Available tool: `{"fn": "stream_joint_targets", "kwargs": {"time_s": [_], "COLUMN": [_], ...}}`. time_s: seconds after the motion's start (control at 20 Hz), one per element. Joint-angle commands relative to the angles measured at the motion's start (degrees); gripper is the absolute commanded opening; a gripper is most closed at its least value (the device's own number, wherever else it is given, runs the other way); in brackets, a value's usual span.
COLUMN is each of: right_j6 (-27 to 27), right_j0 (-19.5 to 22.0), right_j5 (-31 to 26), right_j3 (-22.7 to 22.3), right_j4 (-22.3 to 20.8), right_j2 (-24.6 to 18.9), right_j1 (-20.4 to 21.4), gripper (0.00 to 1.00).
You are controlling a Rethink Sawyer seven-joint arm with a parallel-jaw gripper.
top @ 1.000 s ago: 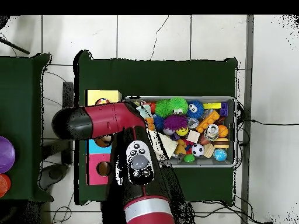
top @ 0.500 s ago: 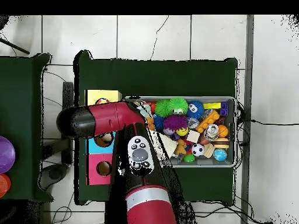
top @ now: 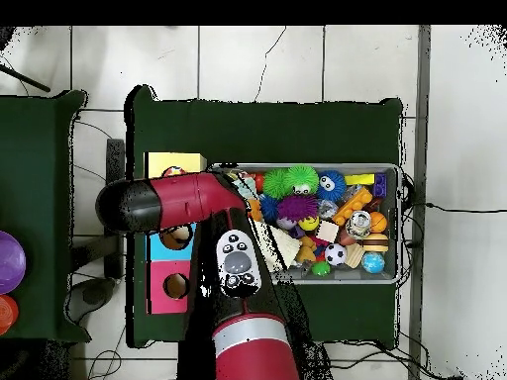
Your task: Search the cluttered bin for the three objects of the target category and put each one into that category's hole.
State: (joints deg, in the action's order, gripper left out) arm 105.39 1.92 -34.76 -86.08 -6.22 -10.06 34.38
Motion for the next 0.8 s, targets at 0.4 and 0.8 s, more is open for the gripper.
{"fn": "stream_joint_targets", "kwargs": {"time_s": [0.4, 0.8], "right_j6": [5.25, 2.12], "right_j0": [1.93, 3.12], "right_j5": [-4.16, -2.22], "right_j3": [-2.16, -3.48], "right_j4": [3.36, 1.19], "right_j2": [-2.65, -2.51], "right_j1": [-1.00, -0.87], "gripper": [0.00, 0.00]}}
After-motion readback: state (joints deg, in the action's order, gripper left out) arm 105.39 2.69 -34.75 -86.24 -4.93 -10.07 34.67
